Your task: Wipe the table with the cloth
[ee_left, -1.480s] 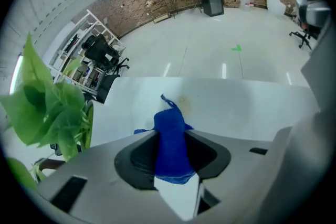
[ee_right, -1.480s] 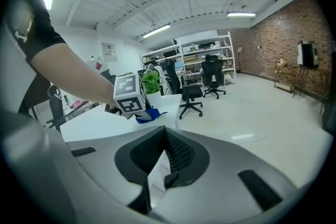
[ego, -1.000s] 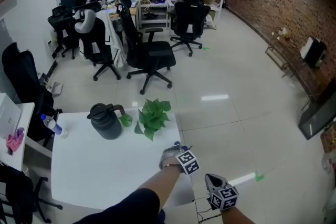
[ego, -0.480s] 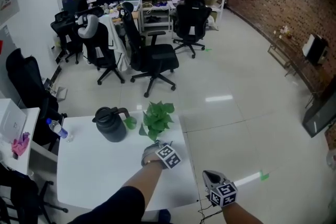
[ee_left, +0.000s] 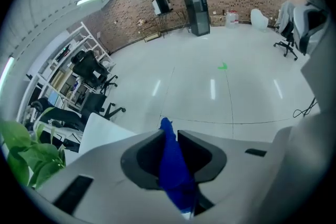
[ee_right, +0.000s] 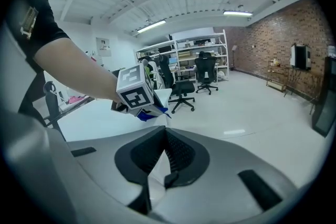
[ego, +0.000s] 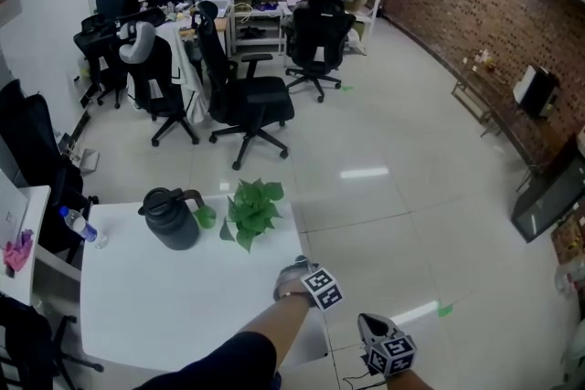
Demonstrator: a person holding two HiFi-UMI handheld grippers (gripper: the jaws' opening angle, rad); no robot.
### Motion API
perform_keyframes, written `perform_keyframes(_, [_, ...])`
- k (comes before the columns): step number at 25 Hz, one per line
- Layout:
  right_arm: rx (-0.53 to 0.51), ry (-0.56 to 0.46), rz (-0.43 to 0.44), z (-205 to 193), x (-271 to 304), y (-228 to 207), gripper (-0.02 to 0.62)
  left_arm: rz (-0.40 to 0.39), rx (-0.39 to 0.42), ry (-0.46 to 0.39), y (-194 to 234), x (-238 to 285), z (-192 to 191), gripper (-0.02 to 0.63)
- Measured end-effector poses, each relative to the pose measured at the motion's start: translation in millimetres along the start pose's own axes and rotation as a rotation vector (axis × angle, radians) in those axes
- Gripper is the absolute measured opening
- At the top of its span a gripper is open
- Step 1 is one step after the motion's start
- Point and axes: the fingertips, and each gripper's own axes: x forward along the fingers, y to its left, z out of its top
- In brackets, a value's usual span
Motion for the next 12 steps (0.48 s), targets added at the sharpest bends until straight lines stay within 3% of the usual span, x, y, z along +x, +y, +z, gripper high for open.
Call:
perform_keyframes(5, [-0.015, 0.002, 0.018, 0, 9, 3, 0.012, 0.028, -0.059, -0.037, 28, -16, -19, 0.058])
perform_keyframes(12, [-0.064, -0.023, 0.111, 20, 36, 44, 0.012, 0.075, -0.151, 0.081, 74, -43, -113, 0.057])
